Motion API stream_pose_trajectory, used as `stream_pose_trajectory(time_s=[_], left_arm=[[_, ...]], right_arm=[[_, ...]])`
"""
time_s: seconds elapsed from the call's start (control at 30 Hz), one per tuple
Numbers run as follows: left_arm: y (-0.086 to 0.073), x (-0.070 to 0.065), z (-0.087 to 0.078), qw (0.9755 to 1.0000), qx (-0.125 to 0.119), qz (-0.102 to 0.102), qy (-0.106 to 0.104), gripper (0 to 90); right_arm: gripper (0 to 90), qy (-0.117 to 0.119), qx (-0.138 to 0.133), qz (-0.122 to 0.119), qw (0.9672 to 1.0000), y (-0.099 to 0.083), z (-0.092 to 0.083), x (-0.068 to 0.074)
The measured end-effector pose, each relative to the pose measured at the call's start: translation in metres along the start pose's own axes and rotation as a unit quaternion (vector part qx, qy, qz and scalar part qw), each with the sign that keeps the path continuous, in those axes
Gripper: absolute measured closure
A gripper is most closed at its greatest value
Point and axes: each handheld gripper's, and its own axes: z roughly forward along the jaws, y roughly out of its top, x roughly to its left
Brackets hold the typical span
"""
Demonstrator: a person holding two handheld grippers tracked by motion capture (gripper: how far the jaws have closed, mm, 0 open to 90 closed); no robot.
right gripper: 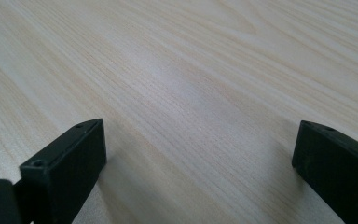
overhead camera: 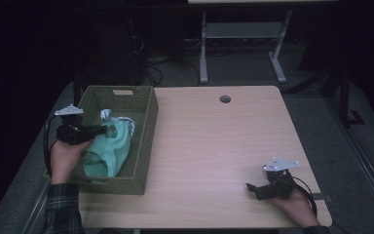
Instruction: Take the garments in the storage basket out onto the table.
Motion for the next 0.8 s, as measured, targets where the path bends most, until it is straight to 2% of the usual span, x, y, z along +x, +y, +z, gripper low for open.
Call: stream_pose_trajectory(time_s=[0.37, 0.8], left_arm=[[0.025, -0.006, -0.014, 0.9994, -0.031, 0.006, -0.011, 82.7], [0.057, -0.026, -0.025, 0.9975, -0.054, 0.036, -0.028, 82.7]], right_arm=[[2.4, 0.001, 0.001, 0.002, 1.0000, 0.000, 0.000, 0.000], [2.4, 0.000, 0.000, 0.002, 1.0000, 0.000, 0.000, 0.000]])
